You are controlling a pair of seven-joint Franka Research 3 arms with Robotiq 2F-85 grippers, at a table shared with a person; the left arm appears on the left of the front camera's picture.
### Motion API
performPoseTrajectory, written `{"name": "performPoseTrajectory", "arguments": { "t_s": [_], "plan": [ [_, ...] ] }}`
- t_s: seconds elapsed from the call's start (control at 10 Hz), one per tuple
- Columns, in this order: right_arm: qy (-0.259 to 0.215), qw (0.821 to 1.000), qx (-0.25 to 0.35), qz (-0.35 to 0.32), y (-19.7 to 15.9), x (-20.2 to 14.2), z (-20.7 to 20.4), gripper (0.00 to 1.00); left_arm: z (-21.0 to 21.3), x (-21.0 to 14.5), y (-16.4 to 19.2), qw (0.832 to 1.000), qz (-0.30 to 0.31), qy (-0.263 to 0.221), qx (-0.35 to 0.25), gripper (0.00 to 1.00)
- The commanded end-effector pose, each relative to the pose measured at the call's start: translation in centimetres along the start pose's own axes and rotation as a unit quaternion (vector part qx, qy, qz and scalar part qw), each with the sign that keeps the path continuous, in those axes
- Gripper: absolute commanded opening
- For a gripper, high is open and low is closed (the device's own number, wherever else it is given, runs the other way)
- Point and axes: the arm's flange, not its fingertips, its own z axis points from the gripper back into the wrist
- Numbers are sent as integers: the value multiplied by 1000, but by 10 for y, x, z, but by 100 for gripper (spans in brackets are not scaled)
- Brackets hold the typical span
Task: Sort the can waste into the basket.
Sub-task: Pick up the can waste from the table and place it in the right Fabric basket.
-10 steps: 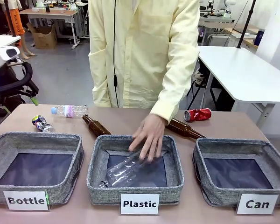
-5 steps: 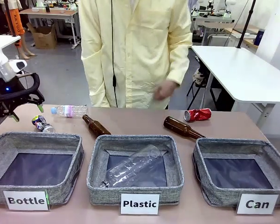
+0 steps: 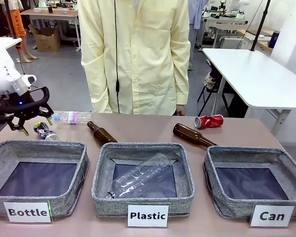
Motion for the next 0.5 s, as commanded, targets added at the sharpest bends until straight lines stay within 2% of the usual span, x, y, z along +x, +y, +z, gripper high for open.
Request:
{"name": "performPoseTrajectory", "arguments": {
  "t_s": [0.0,0.4],
  "plan": [
    [-6,1000,9,12,1,2,0,100,-7,7,-11,999,30,-7,-8,100],
    [-6,1000,9,12,1,2,0,100,-18,13,-16,999,35,-11,22,100]
  ]
}}
